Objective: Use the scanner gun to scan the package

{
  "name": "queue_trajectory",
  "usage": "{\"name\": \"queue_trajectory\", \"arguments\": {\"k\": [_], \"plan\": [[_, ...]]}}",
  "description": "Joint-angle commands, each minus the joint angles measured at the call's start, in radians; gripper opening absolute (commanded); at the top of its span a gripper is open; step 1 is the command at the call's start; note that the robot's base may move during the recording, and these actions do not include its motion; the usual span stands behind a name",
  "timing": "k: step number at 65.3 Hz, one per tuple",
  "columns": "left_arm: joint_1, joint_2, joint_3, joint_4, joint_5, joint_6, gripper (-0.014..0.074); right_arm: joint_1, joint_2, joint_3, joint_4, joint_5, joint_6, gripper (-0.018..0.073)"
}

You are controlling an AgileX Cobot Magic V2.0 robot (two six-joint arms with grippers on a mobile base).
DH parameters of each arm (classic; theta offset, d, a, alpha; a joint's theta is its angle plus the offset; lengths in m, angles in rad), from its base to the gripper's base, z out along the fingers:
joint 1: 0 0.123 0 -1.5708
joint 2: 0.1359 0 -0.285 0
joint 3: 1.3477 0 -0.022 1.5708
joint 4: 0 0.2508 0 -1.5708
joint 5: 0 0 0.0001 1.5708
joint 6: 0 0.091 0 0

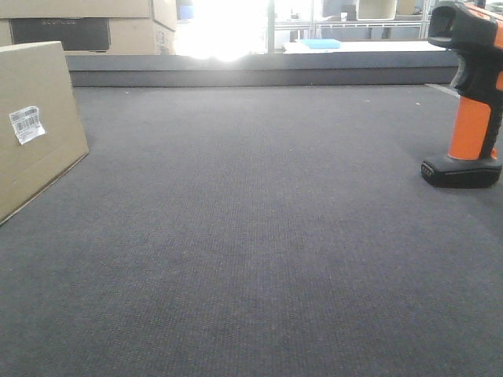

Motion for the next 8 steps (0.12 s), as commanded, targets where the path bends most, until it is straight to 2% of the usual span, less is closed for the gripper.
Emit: {"name": "queue_trajectory", "arguments": {"k": [1,8], "plan": [[-0.002,-0.005,-0.002,-0.006,-0.021,0.001,-0.0111,0.003,-0.003,0.002,0.006,-0.02,-0.004,-0.0154],[-0.002,-0.005,-0.002,-0.006,-0.021,0.001,-0.0111,0.003,-0.003,0.002,0.006,-0.02,-0.004,-0.0154]]}}
